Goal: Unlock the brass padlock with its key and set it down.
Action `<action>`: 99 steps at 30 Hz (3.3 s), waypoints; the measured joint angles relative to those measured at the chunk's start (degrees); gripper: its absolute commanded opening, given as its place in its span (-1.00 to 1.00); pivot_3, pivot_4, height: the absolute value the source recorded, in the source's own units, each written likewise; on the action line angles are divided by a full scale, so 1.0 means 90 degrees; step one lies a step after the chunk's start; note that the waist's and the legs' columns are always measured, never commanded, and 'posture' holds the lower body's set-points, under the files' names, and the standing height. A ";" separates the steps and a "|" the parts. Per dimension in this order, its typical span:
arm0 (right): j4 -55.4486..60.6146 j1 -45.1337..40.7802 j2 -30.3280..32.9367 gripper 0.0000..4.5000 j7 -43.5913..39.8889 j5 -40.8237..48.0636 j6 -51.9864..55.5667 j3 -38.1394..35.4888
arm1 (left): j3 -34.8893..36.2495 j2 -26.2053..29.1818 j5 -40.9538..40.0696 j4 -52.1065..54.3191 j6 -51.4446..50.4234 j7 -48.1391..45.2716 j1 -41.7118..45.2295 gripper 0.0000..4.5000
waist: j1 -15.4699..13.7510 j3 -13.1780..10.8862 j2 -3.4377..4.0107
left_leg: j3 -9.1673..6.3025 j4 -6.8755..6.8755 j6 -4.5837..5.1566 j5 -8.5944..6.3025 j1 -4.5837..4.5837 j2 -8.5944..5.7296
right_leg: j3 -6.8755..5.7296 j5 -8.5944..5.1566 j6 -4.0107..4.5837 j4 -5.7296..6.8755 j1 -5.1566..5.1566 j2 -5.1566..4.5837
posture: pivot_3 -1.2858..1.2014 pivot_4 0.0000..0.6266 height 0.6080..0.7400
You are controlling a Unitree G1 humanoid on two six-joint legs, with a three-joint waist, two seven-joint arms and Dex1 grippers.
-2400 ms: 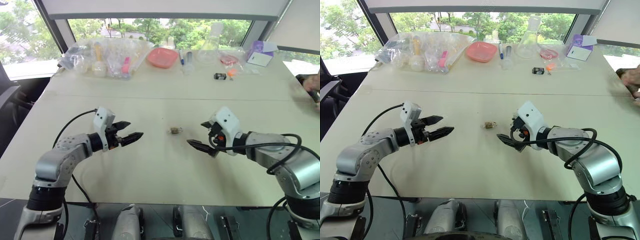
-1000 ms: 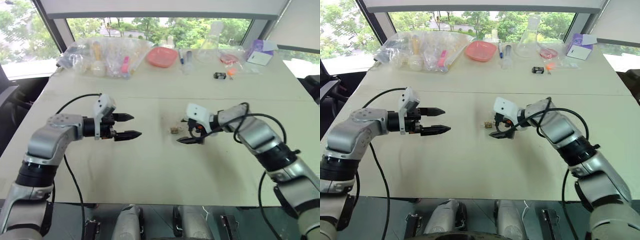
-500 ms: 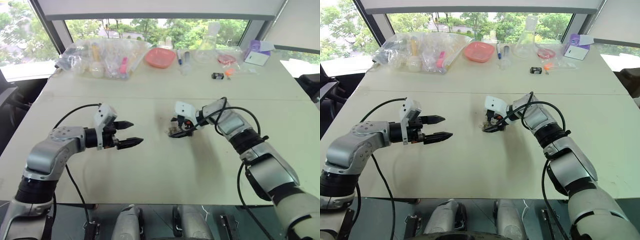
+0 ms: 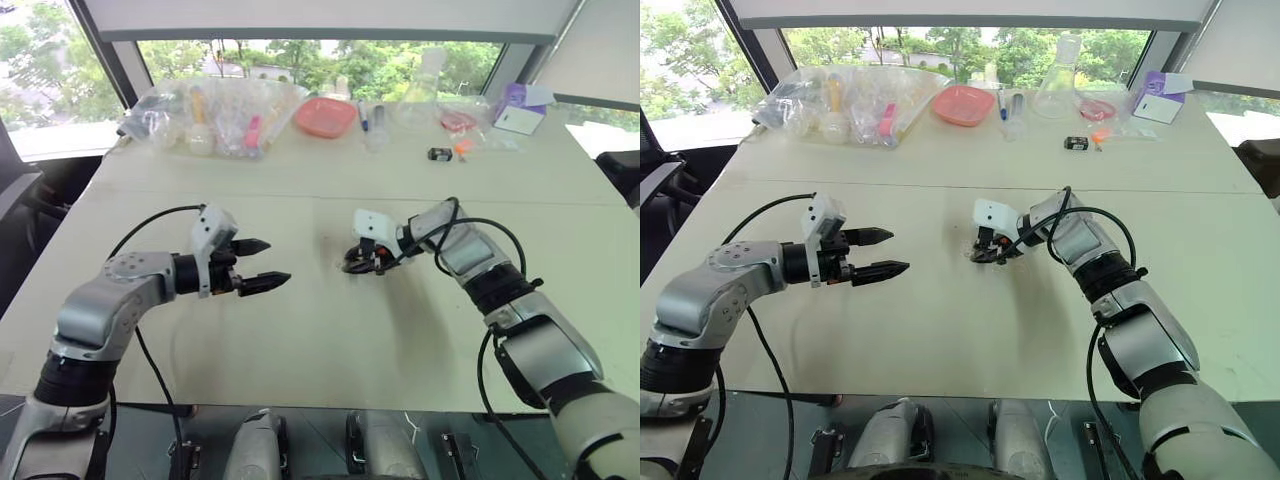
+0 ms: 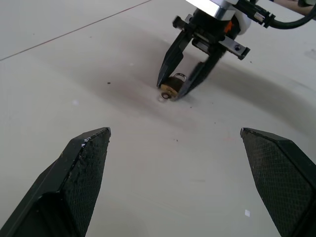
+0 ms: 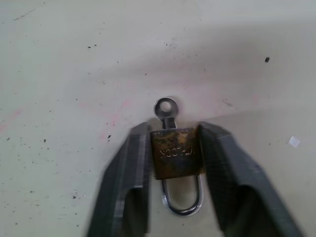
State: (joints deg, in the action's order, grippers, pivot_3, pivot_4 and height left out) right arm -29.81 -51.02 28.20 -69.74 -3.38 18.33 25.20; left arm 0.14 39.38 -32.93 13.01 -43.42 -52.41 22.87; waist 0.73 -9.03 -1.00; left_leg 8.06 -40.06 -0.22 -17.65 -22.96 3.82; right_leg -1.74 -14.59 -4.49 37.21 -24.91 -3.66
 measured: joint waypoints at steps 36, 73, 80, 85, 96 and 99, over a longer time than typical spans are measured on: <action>0.4391 0.1302 0.0433 -0.70 0.2070 -0.1278 -0.0337 -0.0679 | 0.0156 -0.1497 -0.0296 -0.2809 0.0292 -0.0591 0.1897 0.96 | 0.0006 -0.0001 0.0000 | 0.0010 0.0000 -0.0014 0.0008 -0.0044 0.0000 | -0.0008 0.0000 -0.0002 0.0005 -0.0047 0.0009 | 0.03 -0.52 0.90; 0.5114 0.1294 0.0314 -0.70 0.2315 -0.1217 0.0604 -0.0700 | -0.0214 -0.1852 0.0455 -0.4136 0.1165 -0.1733 0.2739 -0.97 | 0.0002 -0.0002 -0.0002 | 0.0005 -0.0001 -0.0012 0.0008 -0.0049 -0.0002 | -0.0010 0.0000 -0.0002 0.0000 -0.0047 0.0010 | 0.03 -0.52 0.90; 0.5102 0.1296 0.0332 -0.70 0.2314 -0.1232 0.0689 -0.0678 | -0.0768 -0.1681 0.1681 -0.3915 0.3756 -0.1722 0.2572 -0.97 | -0.0006 -0.0002 -0.0002 | 0.0009 -0.0001 -0.0012 0.0008 -0.0049 -0.0002 | -0.0009 0.0000 -0.0002 -0.0002 -0.0047 0.0009 | 0.03 -0.52 0.90; 0.5096 0.1296 0.0335 -0.70 0.2304 -0.1230 0.0671 -0.0639 | -0.0885 -0.1628 0.2118 -0.4132 0.5089 -0.1740 0.2528 -0.97 | -0.0005 -0.0002 -0.0002 | 0.0010 -0.0001 -0.0011 0.0008 -0.0049 -0.0002 | -0.0009 0.0000 -0.0002 -0.0001 -0.0048 0.0009 | 0.03 -0.52 0.90; 0.5054 0.1234 0.0341 -0.70 0.2393 -0.1234 0.0414 -0.0644 | -0.0447 -0.1300 0.0780 -0.4386 0.1268 -0.2452 0.3103 0.05 | 0.0042 -0.0003 -0.0001 | 0.0003 0.0001 -0.0010 0.0008 -0.0051 0.0000 | -0.0010 -0.0001 -0.0005 0.0001 -0.0051 0.0013 | 0.03 -0.52 0.90; 0.5053 0.1225 0.0332 -0.70 0.2422 -0.1248 0.0351 -0.0643 | -0.0349 -0.1385 0.0538 -0.4302 0.0796 -0.2485 0.3111 0.05 | -0.0009 -0.0003 -0.0002 | 0.0002 -0.0004 -0.0010 0.0008 -0.0052 -0.0001 | -0.0010 -0.0001 -0.0005 0.0001 -0.0047 0.0009 | 0.03 -0.52 0.90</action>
State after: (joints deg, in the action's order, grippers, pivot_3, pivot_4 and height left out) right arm 15.67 -39.99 31.19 -47.95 -14.61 21.49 19.41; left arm -3.01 26.91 -28.09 -25.71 -36.25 -74.77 50.87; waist 0.65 -9.05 -1.01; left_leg 8.07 -40.09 -0.31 -17.58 -23.42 3.81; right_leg -1.83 -14.60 -4.53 37.22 -25.34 -3.57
